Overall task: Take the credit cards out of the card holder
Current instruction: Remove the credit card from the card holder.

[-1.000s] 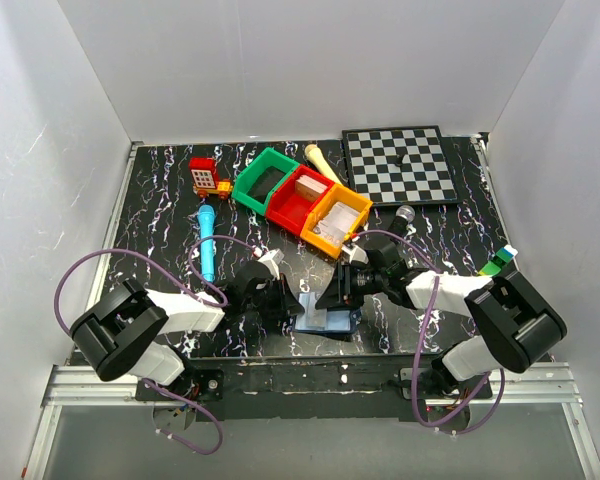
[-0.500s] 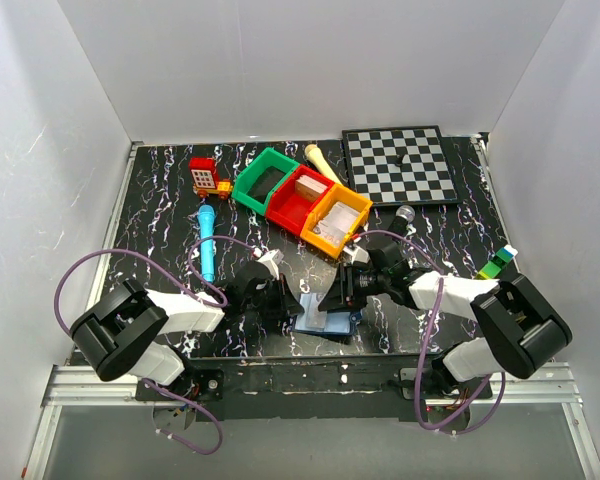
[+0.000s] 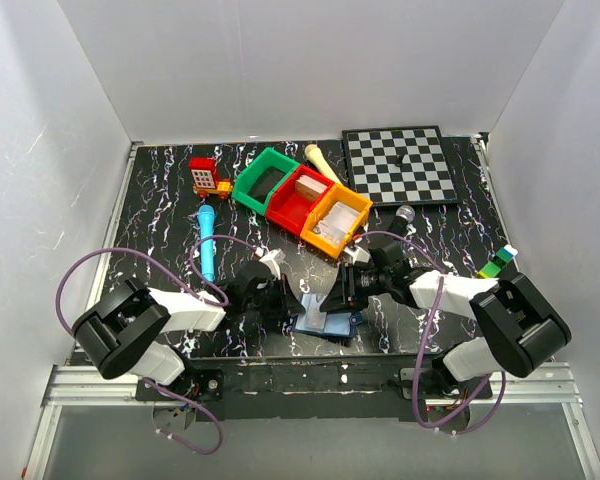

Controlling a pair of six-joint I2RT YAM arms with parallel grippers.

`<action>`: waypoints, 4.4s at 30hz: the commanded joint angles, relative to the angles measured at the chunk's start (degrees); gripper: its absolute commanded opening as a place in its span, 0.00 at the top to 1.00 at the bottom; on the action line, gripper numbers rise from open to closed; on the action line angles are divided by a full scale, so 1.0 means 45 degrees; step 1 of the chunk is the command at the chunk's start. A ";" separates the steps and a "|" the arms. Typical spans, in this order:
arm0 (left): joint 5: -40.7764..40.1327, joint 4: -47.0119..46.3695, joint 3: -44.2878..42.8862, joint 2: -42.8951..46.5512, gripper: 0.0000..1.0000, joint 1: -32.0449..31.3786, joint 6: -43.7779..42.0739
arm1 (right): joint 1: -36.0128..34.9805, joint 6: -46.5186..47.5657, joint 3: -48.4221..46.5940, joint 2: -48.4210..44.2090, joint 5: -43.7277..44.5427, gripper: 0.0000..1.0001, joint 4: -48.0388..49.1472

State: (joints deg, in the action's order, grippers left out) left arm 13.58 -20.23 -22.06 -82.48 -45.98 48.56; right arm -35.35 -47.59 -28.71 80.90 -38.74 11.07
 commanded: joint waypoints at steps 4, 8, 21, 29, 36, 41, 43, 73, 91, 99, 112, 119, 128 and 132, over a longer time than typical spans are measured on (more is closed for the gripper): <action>0.0087 0.0980 -0.0272 -0.0714 1.00 -0.0212 -0.0653 | 0.0024 -0.0264 -0.0573 0.0400 -0.0707 0.58 0.0879; 0.0126 0.0980 -0.0429 -0.0870 1.00 -0.0349 -0.0751 | 0.0024 -0.0439 -0.0710 0.0634 -0.0746 0.56 0.1074; 0.0340 0.0570 -0.0370 -0.1027 1.00 -0.0408 -0.0849 | -0.0210 -0.0849 -0.0944 0.1435 -0.0805 0.53 0.1524; 0.0360 0.0316 -0.0194 -0.0852 1.00 -0.0467 -0.0790 | -0.0561 -0.1200 -0.1159 0.2020 -0.0766 0.52 0.1973; 0.0341 0.0296 -0.0136 -0.0793 1.00 -0.0467 -0.0790 | -0.0757 -0.1396 -0.1257 0.2256 -0.0902 0.52 0.2286; 0.0321 0.0257 -0.0097 -0.0734 1.00 -0.0486 -0.0771 | -0.0835 -0.1260 -0.1296 0.2295 -0.1176 0.50 0.2189; 0.0224 0.0335 -0.0058 -0.0676 1.00 -0.0486 -0.0732 | -0.0854 -0.1182 -0.1257 0.2081 -0.1118 0.51 0.2072; -0.0538 0.0941 0.0333 -0.0168 1.00 -0.0486 -0.0282 | -0.0191 0.0439 -0.1393 0.0342 -0.1117 0.60 -0.0702; -0.0499 0.0960 0.0235 -0.0363 1.00 -0.0486 -0.0302 | 0.0200 0.1259 -0.1472 -0.0048 -0.1000 0.60 -0.1952; -0.0460 0.0921 0.0235 -0.0402 1.00 -0.0486 -0.0341 | 0.0415 0.1514 -0.1569 -0.0107 -0.0766 0.67 -0.2420; -0.0460 0.0843 0.0313 -0.0305 1.00 -0.0486 -0.0302 | 0.0688 0.1709 -0.1530 -0.0205 -0.0551 0.69 -0.2889; -0.0441 0.0804 0.0313 -0.0382 1.00 -0.0467 -0.0321 | 0.0806 0.1866 -0.1511 -0.0283 -0.0512 0.74 -0.3105; -0.0460 0.0823 0.0294 -0.0324 1.00 -0.0486 -0.0321 | 0.0962 0.2119 -0.1569 -0.0361 -0.0337 0.98 -0.3533; -0.0499 0.0921 0.0274 -0.0168 1.00 -0.0486 -0.0399 | 0.1020 0.2665 -0.1803 -0.0537 0.0306 0.99 -0.4626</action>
State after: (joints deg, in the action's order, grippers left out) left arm 13.08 -20.73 -22.17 -83.77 -47.86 48.42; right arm -31.18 -38.52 -33.67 80.82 -39.38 -5.61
